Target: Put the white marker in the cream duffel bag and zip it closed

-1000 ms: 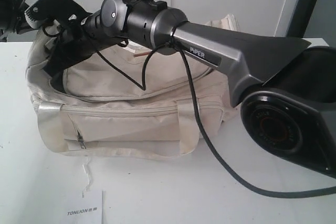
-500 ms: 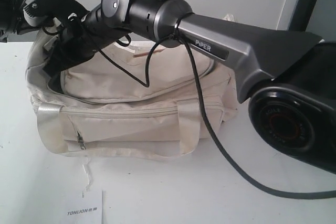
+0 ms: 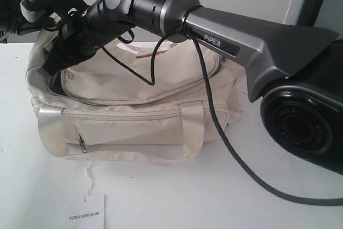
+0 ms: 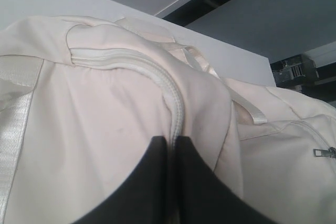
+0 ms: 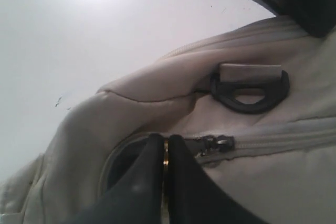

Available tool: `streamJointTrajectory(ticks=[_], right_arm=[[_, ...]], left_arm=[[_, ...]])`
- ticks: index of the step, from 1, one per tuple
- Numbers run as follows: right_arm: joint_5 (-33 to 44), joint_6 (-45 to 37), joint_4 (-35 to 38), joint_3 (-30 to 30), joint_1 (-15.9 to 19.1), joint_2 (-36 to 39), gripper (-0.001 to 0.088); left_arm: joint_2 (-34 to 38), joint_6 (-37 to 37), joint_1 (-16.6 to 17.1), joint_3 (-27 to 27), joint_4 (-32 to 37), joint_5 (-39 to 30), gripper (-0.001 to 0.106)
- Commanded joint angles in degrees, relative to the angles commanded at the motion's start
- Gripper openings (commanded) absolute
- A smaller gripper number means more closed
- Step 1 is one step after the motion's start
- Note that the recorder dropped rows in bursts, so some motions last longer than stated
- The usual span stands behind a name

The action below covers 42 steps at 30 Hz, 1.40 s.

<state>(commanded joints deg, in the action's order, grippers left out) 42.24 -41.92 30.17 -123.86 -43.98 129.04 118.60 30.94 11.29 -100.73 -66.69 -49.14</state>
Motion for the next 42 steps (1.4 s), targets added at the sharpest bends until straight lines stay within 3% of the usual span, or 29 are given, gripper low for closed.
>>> streamJointTrajectory(ticks=[21, 30, 33, 39, 42], right_arm=[[5.0, -1.9, 0.0, 0.0, 0.0, -0.3, 0.0], [8.6, -5.2, 0.1, 0.0, 0.0, -0.6, 0.0], [11.7, -9.6, 1.6, 0.0, -0.1, -1.2, 0.0], [11.2, -10.3, 1.0, 0.0, 0.0, -1.3, 0.0], [11.2, -10.3, 1.0, 0.0, 0.0, -1.3, 0.0]], left_arm=[[0.0, -0.1, 0.0, 0.0, 0.0, 0.6, 0.0], [0.0, -0.1, 0.0, 0.0, 0.0, 1.1, 0.0], [0.0, -0.1, 0.0, 0.0, 0.0, 1.1, 0.0], [0.0, -0.4, 0.0, 0.0, 0.0, 1.2, 0.0], [0.0, -0.3, 0.1, 0.0, 0.0, 0.6, 0.008]])
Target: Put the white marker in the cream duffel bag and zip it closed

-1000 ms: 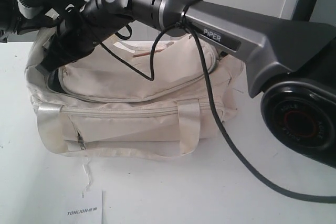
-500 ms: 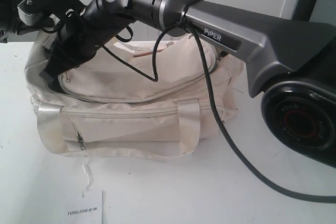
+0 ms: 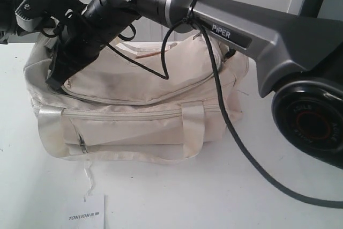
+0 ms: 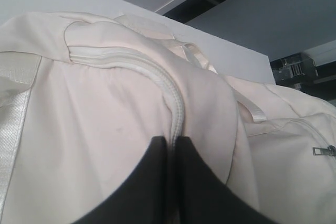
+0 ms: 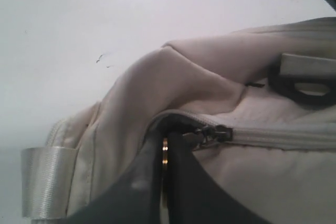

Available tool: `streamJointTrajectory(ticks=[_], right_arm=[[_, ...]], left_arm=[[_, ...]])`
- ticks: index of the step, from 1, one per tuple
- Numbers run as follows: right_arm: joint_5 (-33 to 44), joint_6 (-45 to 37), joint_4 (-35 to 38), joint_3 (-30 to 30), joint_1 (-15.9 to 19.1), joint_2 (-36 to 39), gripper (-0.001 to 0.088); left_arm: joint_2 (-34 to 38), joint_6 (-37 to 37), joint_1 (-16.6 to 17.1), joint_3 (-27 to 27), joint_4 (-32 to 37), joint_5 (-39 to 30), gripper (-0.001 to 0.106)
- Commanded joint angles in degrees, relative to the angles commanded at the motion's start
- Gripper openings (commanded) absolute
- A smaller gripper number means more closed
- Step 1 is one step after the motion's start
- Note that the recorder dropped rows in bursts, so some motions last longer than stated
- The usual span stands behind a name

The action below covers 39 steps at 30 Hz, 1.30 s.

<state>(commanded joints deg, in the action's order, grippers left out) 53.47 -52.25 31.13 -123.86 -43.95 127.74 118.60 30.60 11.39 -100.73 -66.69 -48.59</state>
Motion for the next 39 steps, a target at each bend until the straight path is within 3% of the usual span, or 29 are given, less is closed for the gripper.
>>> streamJointTrajectory(ticks=[5, 8, 11, 16, 28, 31, 39], right_arm=[[-0.8, 0.8, -0.1, 0.0, 0.0, 0.0, 0.0], [-1.6, 2.2, -0.1, 0.0, 0.0, 0.0, 0.0], [-1.8, 2.2, -0.1, 0.0, 0.0, 0.0, 0.0], [-2.3, 2.2, -0.1, 0.0, 0.0, 0.0, 0.0], [-2.6, 2.2, -0.1, 0.0, 0.0, 0.0, 0.0], [-2.6, 1.9, -0.1, 0.0, 0.0, 0.0, 0.0], [-3.2, 2.0, -0.1, 0.0, 0.0, 0.0, 0.0]], left_arm=[[-1.6, 0.2, 1.9, 0.0, 0.0, -1.1, 0.049], [-3.5, 0.2, 4.3, 0.0, 0.2, -3.0, 0.061], [-5.5, 1.4, 6.6, 0.0, 4.4, -9.0, 0.061], [-8.0, -1.4, 6.3, 0.1, 16.5, -17.3, 0.061], [-8.8, -2.2, 0.1, 0.1, 21.5, -18.9, 0.061], [-8.8, -3.1, -1.5, 0.1, 26.0, -18.5, 0.061], [-8.8, -4.3, -3.4, 0.1, 28.5, -17.2, 0.062]])
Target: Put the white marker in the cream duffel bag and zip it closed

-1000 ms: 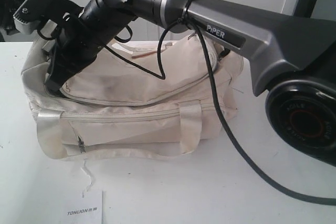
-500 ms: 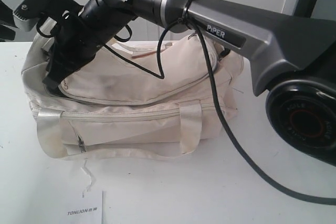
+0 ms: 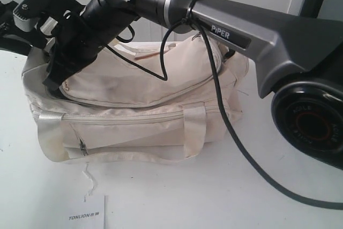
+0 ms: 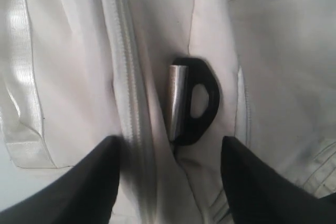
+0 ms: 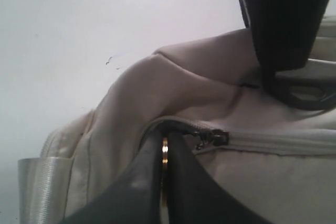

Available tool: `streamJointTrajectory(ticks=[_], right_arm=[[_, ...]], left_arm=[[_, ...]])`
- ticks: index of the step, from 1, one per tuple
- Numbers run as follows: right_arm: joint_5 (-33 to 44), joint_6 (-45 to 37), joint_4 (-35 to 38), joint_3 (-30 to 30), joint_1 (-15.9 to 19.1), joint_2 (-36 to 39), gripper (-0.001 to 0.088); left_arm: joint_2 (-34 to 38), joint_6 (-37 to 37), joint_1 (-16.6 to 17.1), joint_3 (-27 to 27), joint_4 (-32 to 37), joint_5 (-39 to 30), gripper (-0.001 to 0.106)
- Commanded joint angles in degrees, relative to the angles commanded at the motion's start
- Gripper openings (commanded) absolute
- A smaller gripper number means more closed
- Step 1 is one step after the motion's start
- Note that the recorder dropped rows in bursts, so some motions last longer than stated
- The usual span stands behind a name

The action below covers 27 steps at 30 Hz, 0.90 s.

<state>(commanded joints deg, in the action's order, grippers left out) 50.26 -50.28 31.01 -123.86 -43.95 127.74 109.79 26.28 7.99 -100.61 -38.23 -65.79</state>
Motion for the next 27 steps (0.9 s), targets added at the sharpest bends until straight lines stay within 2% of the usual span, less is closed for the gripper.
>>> streamJointTrajectory(ticks=[8, 16, 18, 20, 21, 22, 27], right_arm=[[-0.2, 0.0, 0.0, 0.0, 0.0, 0.0, 0.0], [-0.2, 0.0, 0.0, 0.0, 0.0, 0.0, 0.0], [-0.2, 0.0, 0.0, 0.0, 0.0, 0.0, 0.0], [-0.2, 0.0, 0.0, 0.0, 0.0, 0.0, 0.0], [-0.2, 0.0, 0.0, 0.0, 0.0, 0.0, 0.0], [-0.2, 0.0, 0.0, 0.0, 0.0, 0.0, 0.0], [0.0, 0.0, 0.3, 0.0, 0.0, -0.4, 0.0]], left_arm=[[0.0, -1.5, -0.4, 0.0, 4.5, 2.3, 0.062], [2.6, -2.3, -0.8, 0.0, 0.4, 3.0, 0.059], [2.6, -2.3, -0.8, 0.0, 1.0, 2.8, 0.048], [2.6, -2.1, -0.8, 0.0, 1.0, 2.9, 0.023], [2.6, -1.9, -0.8, 0.0, 1.0, 2.9, 0.005], [2.6, -1.6, -0.8, 0.0, 1.0, 3.1, 0.0], [2.6, -1.4, -0.8, 0.0, -0.1, 3.3, 0.0]])
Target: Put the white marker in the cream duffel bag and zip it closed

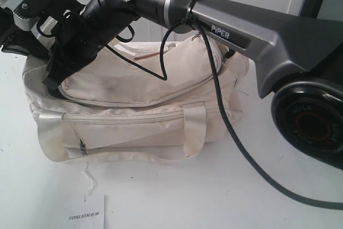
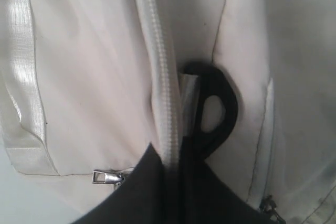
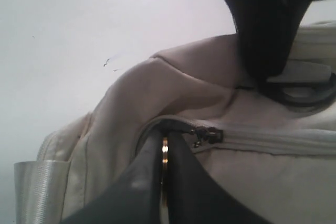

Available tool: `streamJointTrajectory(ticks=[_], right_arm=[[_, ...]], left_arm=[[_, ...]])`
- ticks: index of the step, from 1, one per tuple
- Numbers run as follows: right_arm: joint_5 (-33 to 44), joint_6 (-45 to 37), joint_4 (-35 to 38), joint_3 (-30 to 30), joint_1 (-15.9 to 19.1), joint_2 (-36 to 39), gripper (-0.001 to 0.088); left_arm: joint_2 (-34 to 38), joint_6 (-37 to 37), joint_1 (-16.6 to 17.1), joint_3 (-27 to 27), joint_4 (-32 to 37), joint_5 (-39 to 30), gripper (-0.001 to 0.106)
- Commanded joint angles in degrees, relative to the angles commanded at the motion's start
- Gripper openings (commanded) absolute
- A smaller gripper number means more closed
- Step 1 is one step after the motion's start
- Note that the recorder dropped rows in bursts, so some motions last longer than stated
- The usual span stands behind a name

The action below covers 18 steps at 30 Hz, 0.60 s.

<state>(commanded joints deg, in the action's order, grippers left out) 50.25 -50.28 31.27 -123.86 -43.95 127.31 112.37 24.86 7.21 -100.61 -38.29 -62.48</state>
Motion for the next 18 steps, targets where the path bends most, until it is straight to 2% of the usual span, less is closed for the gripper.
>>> streamJointTrajectory(ticks=[18], right_arm=[[6.3, 0.0, 0.0, 0.0, 0.0, -0.9, 0.0]], left_arm=[[0.0, 0.5, 0.0, 0.0, -0.1, 0.6, 0.0]])
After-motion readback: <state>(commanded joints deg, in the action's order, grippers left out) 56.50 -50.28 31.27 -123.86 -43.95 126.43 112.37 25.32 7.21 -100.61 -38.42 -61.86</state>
